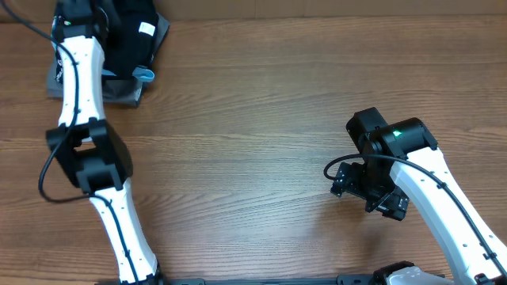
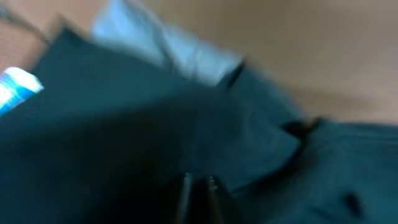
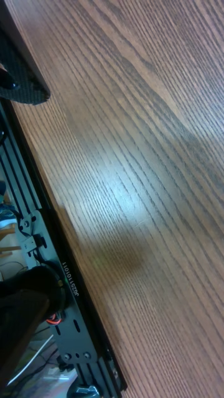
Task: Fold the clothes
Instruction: 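Release the bundle onto the stack and press it flat with the left gripper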
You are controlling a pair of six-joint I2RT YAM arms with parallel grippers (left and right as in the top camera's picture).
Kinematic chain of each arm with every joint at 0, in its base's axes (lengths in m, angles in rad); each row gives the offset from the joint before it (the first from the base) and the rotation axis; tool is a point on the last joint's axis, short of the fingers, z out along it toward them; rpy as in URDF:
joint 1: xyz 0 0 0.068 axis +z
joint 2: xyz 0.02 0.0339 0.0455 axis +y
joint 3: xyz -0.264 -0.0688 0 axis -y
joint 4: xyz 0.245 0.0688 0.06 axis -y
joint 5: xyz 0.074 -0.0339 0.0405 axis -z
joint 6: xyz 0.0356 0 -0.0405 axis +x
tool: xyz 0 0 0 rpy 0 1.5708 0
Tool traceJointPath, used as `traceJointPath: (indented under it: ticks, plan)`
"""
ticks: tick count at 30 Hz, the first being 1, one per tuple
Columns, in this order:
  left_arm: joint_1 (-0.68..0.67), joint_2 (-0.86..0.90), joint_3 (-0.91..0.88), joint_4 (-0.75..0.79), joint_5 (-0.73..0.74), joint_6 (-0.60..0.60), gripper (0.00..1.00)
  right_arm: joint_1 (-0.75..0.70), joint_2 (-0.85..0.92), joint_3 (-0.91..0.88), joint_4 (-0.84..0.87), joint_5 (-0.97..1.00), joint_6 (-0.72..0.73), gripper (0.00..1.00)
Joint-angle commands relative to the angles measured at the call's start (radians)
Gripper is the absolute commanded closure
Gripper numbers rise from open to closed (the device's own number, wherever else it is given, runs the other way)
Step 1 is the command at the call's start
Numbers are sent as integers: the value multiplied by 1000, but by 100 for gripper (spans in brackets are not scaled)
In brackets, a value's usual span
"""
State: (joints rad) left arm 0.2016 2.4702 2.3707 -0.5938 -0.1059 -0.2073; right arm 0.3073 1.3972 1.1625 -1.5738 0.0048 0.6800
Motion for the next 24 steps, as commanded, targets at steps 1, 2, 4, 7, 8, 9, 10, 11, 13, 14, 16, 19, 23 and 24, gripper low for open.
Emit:
traceJointPath:
  ticks: [1, 2, 4, 7, 8, 9, 10, 11, 13, 14, 16, 19, 23, 24]
  plan:
    - [11, 78, 0, -14, -52, 1, 73, -8, -14, 21, 1, 10, 6, 0]
    - [11, 85, 0, -27, -45, 2, 72, -8, -14, 21, 1, 10, 6, 0]
    - [11, 88, 1, -46, -43, 2, 73, -8, -14, 21, 1, 10, 13, 0]
    - [7, 61, 9, -48, -39, 2, 44, -8, -14, 21, 1, 10, 43, 0]
    - [6, 42, 14, -52, -39, 1, 31, -8, -14, 21, 0, 14, 56, 0]
    - [6, 23, 18, -56, -38, 1, 31, -7, -14, 21, 1, 13, 59, 0]
    - [6, -2, 21, -61, -36, 1, 30, -7, -14, 21, 1, 16, 70, 0]
    - [6, -31, 21, -64, -26, 0, 25, -7, -15, 21, 0, 23, 85, 0]
    - [6, -99, 21, -73, 5, 0, 2, -7, -20, 21, 7, 27, 89, 0]
    - [6, -139, 21, -78, 23, 0, 0, -7, -25, 21, 10, 30, 97, 0]
    - [6, -206, 21, -86, 56, 0, 0, -7, -43, 26, 14, 41, 107, 0]
    - [6, -322, 21, -107, 133, 0, 0, -7, -94, 56, 12, 61, 106, 0]
    - [6, -487, 21, -189, 280, -11, 0, -7, -202, 120, 0, 66, 101, 0]
    - [6, -525, 21, -214, 320, -11, 0, -7, -237, 134, -6, 65, 98, 0]
